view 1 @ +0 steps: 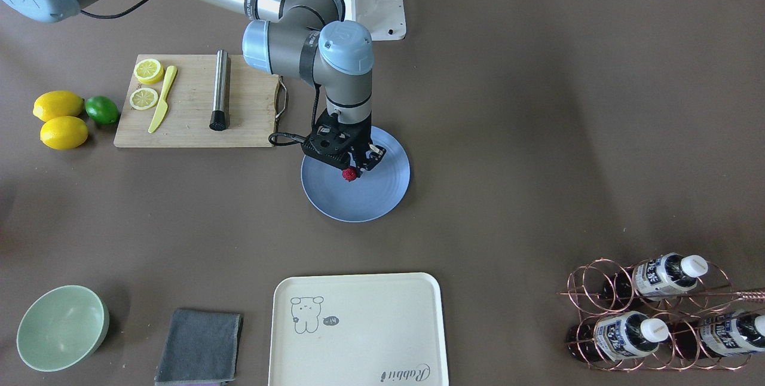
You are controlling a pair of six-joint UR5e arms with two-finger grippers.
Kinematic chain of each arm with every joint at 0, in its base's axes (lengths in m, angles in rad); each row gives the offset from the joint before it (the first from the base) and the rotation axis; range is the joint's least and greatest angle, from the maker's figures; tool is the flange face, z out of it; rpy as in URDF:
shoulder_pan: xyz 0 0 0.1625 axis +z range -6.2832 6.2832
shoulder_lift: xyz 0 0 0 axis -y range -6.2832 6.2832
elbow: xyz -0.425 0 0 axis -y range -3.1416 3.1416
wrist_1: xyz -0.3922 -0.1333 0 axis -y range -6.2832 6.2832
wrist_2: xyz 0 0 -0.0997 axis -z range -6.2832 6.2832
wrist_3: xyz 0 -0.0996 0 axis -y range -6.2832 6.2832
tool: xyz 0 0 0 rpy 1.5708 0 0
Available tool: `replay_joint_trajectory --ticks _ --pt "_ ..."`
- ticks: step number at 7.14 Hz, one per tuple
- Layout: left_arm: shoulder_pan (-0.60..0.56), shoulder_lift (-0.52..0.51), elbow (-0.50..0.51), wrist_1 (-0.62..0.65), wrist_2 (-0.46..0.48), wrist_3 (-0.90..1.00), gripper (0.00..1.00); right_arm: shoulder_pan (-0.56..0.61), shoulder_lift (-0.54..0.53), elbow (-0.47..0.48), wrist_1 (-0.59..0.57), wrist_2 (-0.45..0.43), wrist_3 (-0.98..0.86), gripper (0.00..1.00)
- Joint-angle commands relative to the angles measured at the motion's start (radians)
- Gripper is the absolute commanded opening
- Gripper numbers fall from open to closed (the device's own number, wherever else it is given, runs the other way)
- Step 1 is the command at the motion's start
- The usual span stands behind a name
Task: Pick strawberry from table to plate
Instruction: 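Lower the strawberry onto the blue plate and open the right gripper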
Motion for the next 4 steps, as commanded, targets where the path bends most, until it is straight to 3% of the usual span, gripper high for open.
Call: replay_joint_trajectory --ticks 1,2,3,4 --pt "0.000 0.000 0.000 0.000 0.000 0.000 0.98 -0.012 -0.001 -0.008 0.000 -0.014 0.000 0.64" --pt "0.000 0.000 -0.001 0.000 0.000 0.000 0.98 -0.029 0.001 -0.017 0.000 -0.049 0.002 0.85" --pt "0.000 0.000 0.000 0.001 -0.002 0.000 0.98 -0.032 0.001 -0.017 0.000 -0.051 0.006 0.99" --pt "0.000 0.000 0.000 0.000 -0.002 0.002 0.98 -0.028 -0.002 -0.003 -0.006 -0.050 0.003 0.99"
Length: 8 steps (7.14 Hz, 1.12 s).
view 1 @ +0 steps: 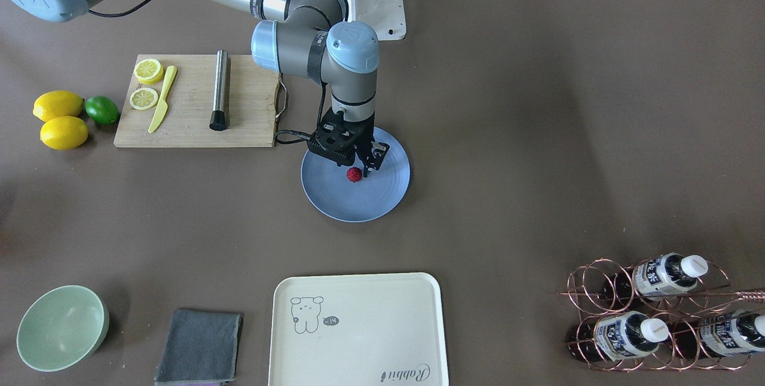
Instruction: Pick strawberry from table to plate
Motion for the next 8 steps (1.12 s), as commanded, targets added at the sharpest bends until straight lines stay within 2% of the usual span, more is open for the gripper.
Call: replay_joint_trajectory --ticks 1,2,3,4,7,8 --pt "0.000 0.000 0.000 0.001 -0.001 0.000 0.98 0.018 -0.007 0.028 -0.013 0.008 -0.002 0.99" --pt "0.000 0.011 -0.001 -0.001 -0.001 0.000 0.98 0.067 -0.013 0.070 -0.084 0.061 -0.013 0.99" --pt "0.000 0.012 -0.003 -0.001 -0.001 0.001 0.98 0.119 -0.037 0.094 -0.133 0.151 -0.099 1.00" --pt "0.000 0.012 -0.001 -0.001 0.001 0.001 0.98 0.174 -0.106 0.145 -0.138 0.190 -0.191 1.00" --pt "0.000 0.021 -0.001 -0.001 0.001 0.000 0.98 0.387 -0.204 0.173 -0.258 0.321 -0.544 1.00" --pt "0.000 0.026 -0.001 -0.001 -0.001 -0.002 0.98 0.455 -0.247 0.216 -0.305 0.339 -0.714 1.00"
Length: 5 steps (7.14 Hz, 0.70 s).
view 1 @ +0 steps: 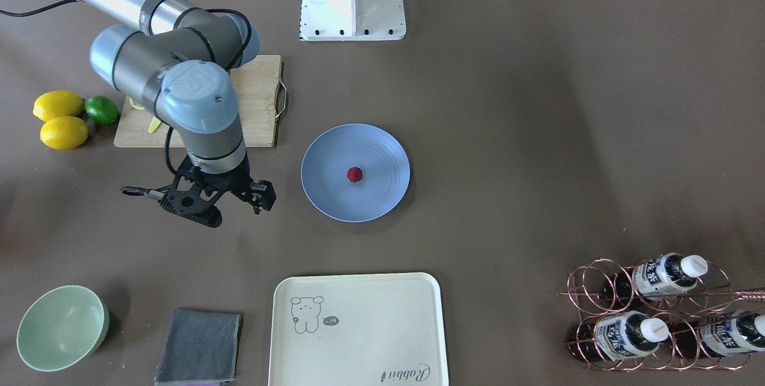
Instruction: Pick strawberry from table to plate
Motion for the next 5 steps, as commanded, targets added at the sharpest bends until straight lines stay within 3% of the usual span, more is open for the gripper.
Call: replay_joint_trajectory --ticks 1,2,5 --pt "0.000 0.008 -0.001 0.000 -0.002 -0.005 0.98 0.150 -0.152 0.110 -0.072 0.042 -0.349 1.00" --pt "0.000 0.009 -0.002 0.000 -0.019 -0.003 0.98 0.211 -0.266 0.174 -0.066 0.059 -0.502 1.00" --pt "0.000 0.015 -0.003 0.000 -0.057 0.000 0.98 0.429 -0.467 0.224 -0.062 0.227 -0.843 1.00"
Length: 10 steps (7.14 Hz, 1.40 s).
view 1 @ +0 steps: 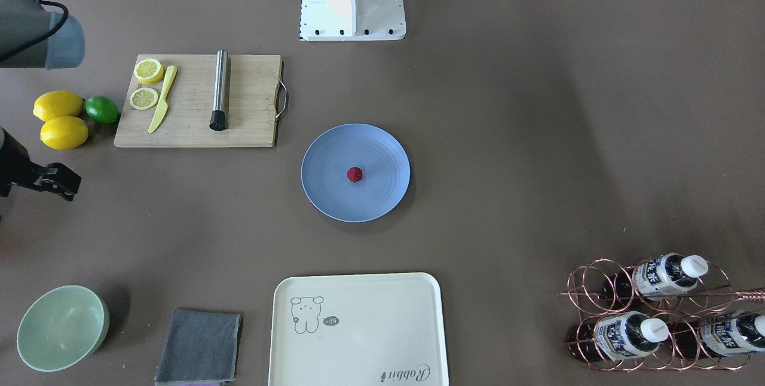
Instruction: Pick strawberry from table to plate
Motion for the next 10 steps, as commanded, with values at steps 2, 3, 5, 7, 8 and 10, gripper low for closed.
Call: replay_joint_trajectory --ticks 2,3,5,7,8,10 --pt "0.000 0.001 -0.004 0.000 -0.007 0.000 0.98 0.269 -0.200 0.004 0.000 0.144 -0.383 1.00" --pt "0.000 -0.001 -0.007 0.000 -0.007 -0.001 0.98 0.340 -0.249 -0.013 0.000 0.143 -0.442 1.00" --pt "0.000 0.001 -0.007 0.000 -0.007 -0.001 0.98 0.411 -0.324 -0.019 0.000 0.141 -0.444 1.00" --pt "0.002 0.001 -0.004 0.000 -0.007 -0.001 0.98 0.416 -0.337 -0.024 0.002 0.115 -0.435 1.00" --pt "0.002 0.001 -0.004 0.000 -0.007 -0.001 0.98 0.416 -0.339 -0.024 0.002 0.113 -0.435 1.00" --pt "0.002 -0.002 -0.004 0.002 -0.006 -0.004 0.98 0.416 -0.345 -0.024 0.002 0.112 -0.436 1.00"
